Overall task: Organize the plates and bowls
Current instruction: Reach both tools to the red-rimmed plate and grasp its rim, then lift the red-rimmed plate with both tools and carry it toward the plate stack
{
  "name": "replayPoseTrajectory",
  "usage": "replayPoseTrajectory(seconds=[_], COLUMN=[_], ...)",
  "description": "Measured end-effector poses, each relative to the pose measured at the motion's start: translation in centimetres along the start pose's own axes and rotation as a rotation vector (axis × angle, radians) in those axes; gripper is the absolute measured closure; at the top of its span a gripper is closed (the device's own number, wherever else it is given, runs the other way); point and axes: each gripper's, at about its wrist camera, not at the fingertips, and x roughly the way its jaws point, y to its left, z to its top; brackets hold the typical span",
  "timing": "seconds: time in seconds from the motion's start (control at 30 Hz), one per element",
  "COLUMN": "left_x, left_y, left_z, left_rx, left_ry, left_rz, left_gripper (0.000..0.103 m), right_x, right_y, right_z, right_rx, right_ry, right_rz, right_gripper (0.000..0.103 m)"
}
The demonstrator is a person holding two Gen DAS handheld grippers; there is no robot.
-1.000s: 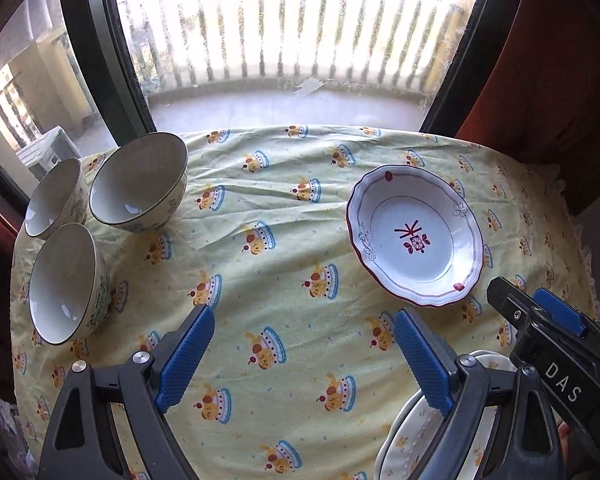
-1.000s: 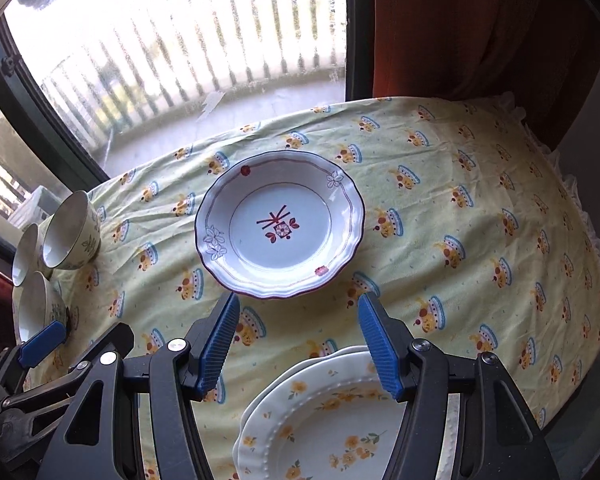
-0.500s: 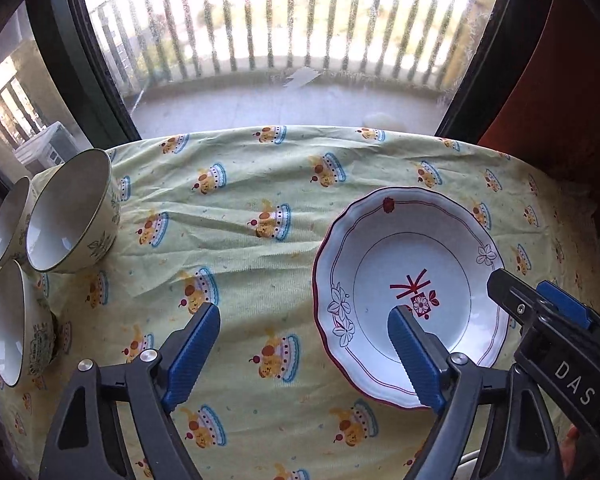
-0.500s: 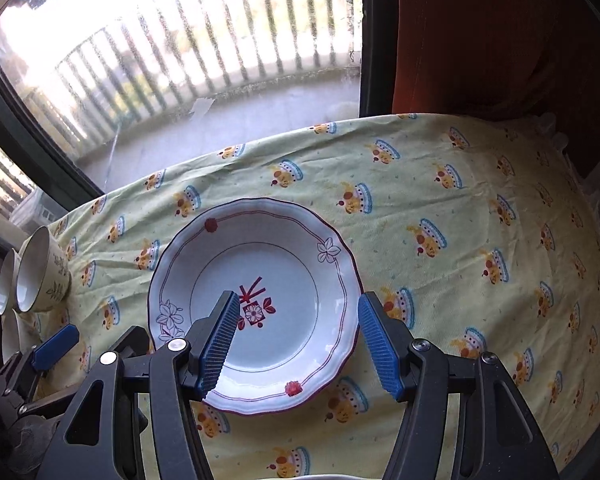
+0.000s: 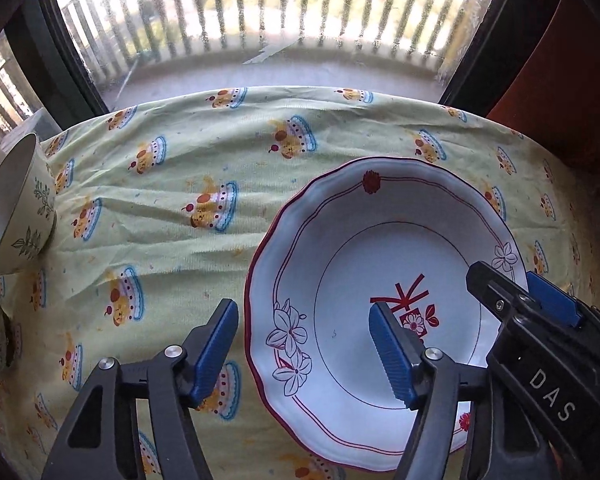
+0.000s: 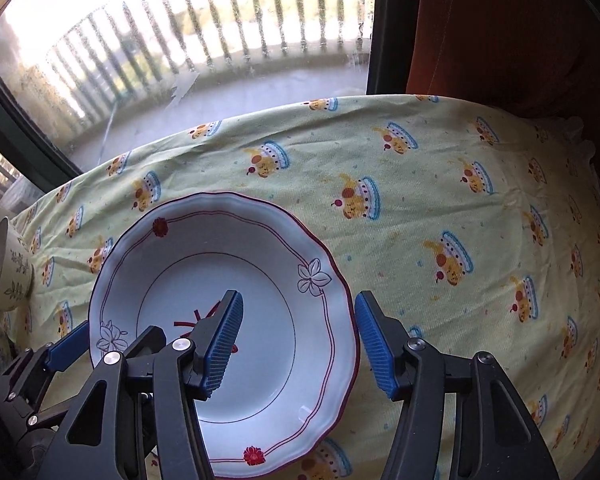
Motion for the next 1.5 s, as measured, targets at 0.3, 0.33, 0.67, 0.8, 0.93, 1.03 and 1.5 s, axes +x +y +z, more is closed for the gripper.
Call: replayPoseTrajectory(seconds=[0.3, 0.33, 0.67, 0.8, 0.93, 1.03, 1.5], left_x=[0.0, -0.1, -1.4, -2.0, -2.7, -2.6, -1.9], left_y=[0.6, 0.9, 5.1, 6.6, 8.1, 9.1, 9.6], left_z=[-0.8, -1.0, -4.4, -5.9, -7.2, -7.9, -7.4], left_rx=[0.005, 0.0, -0.029, -0.059, -0.088, -0.118, -0.092], left_ry=[0.019, 0.021, 0.059, 0.076, 0.084, 0.095, 0.049], left_rz=[-0.03, -0.03, 0.023, 0.041, 0.045, 0.041, 0.06], left_gripper=[0.034, 0.034, 0.034, 0.034, 0.035, 0.038, 0.039], right_x=[-0.1, -0.2, -1.1, -1.6, -2.0, -2.0, 0.0], right_y=[0.5, 0.6, 4.7, 6.6, 8.0, 9.0, 9.3], right_z=[-0.5, -0.6, -3.7, -5.1, -6.3, -7.1, -6.7], right_rx=[-0.01, -0.005, -0.061, -0.083, -0.107, -0.123, -0.145], right_ry=[0.024, 0.027, 0.077, 0.091, 0.11, 0.127, 0.122], right_rz=[-0.01, -0.004, 0.047, 0.058, 0.076, 0.084, 0.052], right_gripper=[0.044, 0.044, 0.044, 0.045, 0.046, 0.046, 0.057])
